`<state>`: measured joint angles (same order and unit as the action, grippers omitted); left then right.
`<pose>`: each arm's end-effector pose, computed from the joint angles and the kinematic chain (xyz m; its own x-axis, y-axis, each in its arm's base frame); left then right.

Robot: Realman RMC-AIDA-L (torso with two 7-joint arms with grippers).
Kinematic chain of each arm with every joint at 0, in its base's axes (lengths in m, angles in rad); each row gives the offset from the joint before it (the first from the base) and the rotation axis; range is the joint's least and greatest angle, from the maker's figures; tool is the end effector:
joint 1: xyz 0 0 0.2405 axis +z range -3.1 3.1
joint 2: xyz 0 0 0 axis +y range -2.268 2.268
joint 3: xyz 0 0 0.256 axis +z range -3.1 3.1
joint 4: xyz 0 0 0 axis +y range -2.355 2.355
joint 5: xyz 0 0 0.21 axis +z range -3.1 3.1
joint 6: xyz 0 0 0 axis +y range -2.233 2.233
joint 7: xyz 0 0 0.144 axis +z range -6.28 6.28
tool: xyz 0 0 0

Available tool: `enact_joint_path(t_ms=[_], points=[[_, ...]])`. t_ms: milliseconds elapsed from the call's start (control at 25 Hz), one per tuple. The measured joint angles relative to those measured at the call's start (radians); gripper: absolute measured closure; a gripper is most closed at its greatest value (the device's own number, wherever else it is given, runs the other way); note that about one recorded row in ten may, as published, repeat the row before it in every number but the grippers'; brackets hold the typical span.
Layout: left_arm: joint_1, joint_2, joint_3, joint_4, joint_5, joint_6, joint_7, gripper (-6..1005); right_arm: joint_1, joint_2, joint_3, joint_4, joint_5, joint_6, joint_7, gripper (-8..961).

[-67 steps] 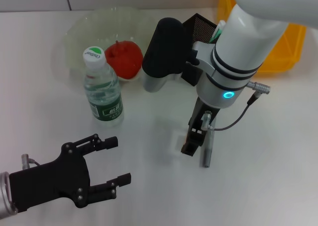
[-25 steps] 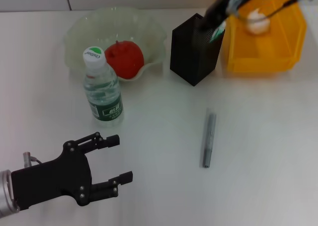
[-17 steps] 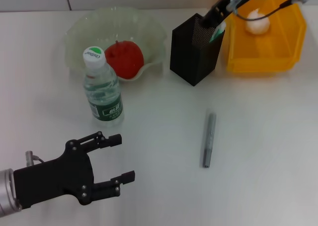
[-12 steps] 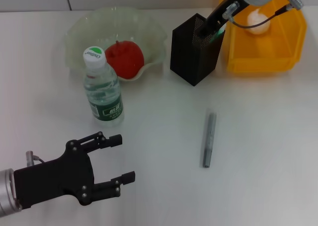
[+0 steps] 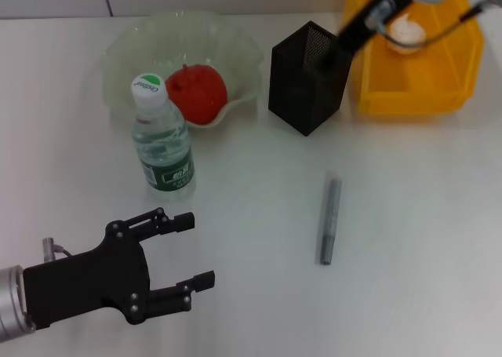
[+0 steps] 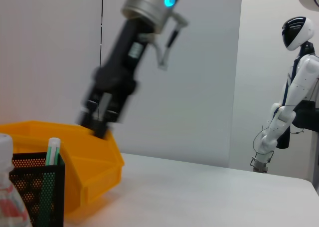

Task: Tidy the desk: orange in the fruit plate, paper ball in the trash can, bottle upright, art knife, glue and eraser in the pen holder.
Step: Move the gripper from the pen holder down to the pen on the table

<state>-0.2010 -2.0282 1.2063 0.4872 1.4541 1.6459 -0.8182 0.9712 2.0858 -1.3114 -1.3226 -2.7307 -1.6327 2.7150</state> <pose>-0.3016 0.2163 -0.0318 0.7710 0.0950 0.6297 0.2648 -0.9471 -0.1814 0.0670 0.4026 0.0152 0.7978 -0.5719 0.1908 -0.4083 -0.7455 -0.5268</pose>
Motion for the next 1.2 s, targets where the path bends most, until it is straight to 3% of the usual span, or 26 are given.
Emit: enact_joint_path(t_ms=[80, 240, 280, 520, 880, 1200], points=[[0.0, 0.0, 0.001, 0.001, 0.0, 0.0, -0.002, 217, -0.006, 0.001, -0.026, -0.036, 0.019, -0.13, 0.097, 306], [-0.002, 0.0, 0.001, 0.001, 0.0, 0.0, -0.004, 217, -0.033, 0.002, -0.1, -0.037, 0.053, -0.17, 0.14, 307], [-0.004, 0.0, 0.002, -0.001, 0.0, 0.0, -0.004, 217, -0.054, 0.003, -0.166, -0.02, 0.054, -0.149, 0.172, 307], [-0.01, -0.001, 0.001, 0.003, 0.026, 0.001, -0.008, 216, -0.072, 0.005, -0.264, 0.117, 0.076, -0.032, 0.231, 308], [-0.019, -0.001, 0.002, 0.004, 0.026, 0.002, -0.004, 216, -0.061, 0.006, -0.274, 0.283, 0.144, 0.089, 0.238, 310], [-0.032, -0.003, 0.002, 0.004, 0.026, 0.002, -0.001, 217, -0.049, 0.007, -0.284, 0.347, 0.145, 0.135, 0.238, 311]])
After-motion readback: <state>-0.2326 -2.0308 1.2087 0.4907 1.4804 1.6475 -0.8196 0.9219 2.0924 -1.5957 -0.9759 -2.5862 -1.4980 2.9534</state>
